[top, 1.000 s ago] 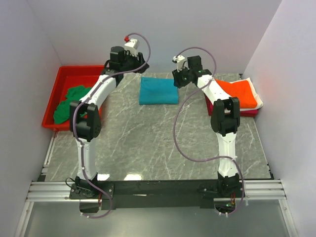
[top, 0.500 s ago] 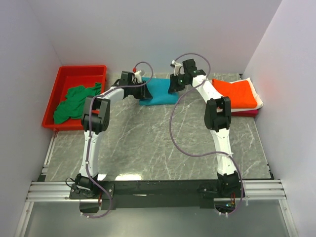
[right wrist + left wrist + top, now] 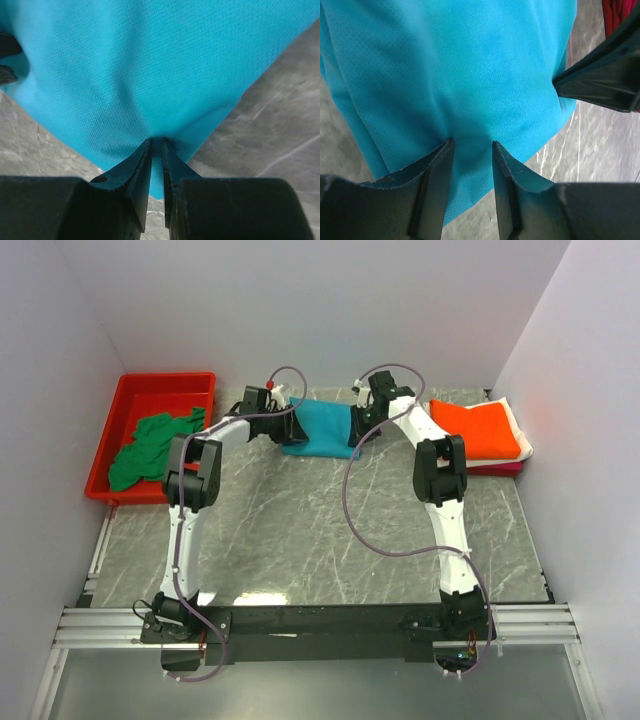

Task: Fold and stack the t-shirts
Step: Fold the tshirt

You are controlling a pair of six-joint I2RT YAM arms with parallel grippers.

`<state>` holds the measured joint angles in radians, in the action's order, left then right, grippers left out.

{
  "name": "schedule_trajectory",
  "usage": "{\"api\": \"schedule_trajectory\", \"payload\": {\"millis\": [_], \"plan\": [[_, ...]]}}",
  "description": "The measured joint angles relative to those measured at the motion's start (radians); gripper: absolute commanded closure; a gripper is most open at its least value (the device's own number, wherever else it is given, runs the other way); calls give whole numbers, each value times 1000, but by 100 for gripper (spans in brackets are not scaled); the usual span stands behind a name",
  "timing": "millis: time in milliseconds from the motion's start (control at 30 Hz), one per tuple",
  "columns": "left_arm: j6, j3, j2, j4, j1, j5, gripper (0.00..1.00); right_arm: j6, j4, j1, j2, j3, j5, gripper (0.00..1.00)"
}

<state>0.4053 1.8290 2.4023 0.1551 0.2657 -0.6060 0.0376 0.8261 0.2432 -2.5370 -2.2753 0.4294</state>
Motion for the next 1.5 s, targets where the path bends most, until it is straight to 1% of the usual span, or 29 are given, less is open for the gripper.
{"api": "schedule_trajectory", "payload": {"millis": [100,267,300,367,400,467,500,567,600,700,733,867,900,1033,1167,1267,1400,1500], "plan": [[1,-83,-43,-31,-1,-7,57,2,-20,-2,26,64,24,77],[14,-264,-154,-48,19,-17,58,-17,-73,-2,183,339,50,71],[20,-311,-181,-65,27,-17,58,-25,-87,0,225,407,49,67],[31,-406,-240,-84,49,-14,58,-40,-85,2,291,502,44,65],[36,-457,-275,-97,62,-7,57,-49,-89,2,324,547,33,62],[47,-539,-328,-123,79,6,56,-67,-84,0,381,610,15,60],[55,-583,-359,-134,85,10,54,-78,-85,-1,408,633,3,56],[63,-655,-416,-143,95,21,48,-97,-87,-3,465,663,-14,52],[64,-682,-444,-142,97,23,43,-106,-87,-6,494,673,-18,49],[63,-718,-510,-109,97,29,36,-116,-92,-22,564,671,-9,45],[63,-719,-538,-93,96,29,31,-116,-94,-30,576,661,4,44],[54,-716,-668,-59,91,41,20,-91,-116,-51,553,624,69,41],[51,-712,-703,-50,89,50,18,-76,-122,-55,538,624,82,16],[25,-695,-809,-34,73,80,17,-10,-146,-56,467,624,118,15],[14,-697,-814,-21,35,107,18,51,-165,-56,415,622,127,15],[29,-697,-772,-12,5,127,22,101,-163,-56,368,578,127,17],[66,-694,-665,-10,-9,137,23,159,-165,-49,310,504,85,18],[84,-680,-576,12,-7,140,23,196,-165,-40,297,495,41,19]]}}
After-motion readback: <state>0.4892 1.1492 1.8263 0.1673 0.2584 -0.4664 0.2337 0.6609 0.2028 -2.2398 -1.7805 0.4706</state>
